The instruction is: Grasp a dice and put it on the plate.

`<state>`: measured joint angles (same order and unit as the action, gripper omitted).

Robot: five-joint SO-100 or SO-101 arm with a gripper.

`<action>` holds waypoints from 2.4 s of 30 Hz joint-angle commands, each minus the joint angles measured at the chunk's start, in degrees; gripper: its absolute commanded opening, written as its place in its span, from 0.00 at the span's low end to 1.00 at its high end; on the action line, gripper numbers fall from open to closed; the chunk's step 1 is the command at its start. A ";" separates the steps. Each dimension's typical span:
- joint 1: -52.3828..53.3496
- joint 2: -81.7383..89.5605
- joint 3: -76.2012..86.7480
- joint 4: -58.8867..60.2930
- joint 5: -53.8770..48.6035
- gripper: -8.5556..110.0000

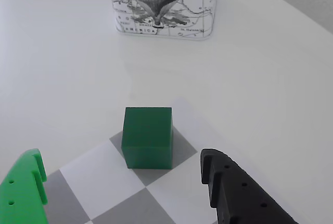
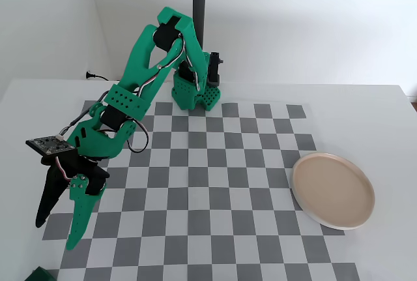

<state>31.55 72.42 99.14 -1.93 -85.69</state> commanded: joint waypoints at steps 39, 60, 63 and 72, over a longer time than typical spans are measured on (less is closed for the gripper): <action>-1.67 -29.71 -46.05 12.30 -0.70 0.29; -0.70 -40.61 -60.21 16.79 -0.62 0.30; -0.35 -41.66 -61.70 17.40 -0.53 0.30; -0.09 -44.65 -64.07 17.49 -0.79 0.30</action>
<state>31.38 25.05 40.96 15.47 -86.40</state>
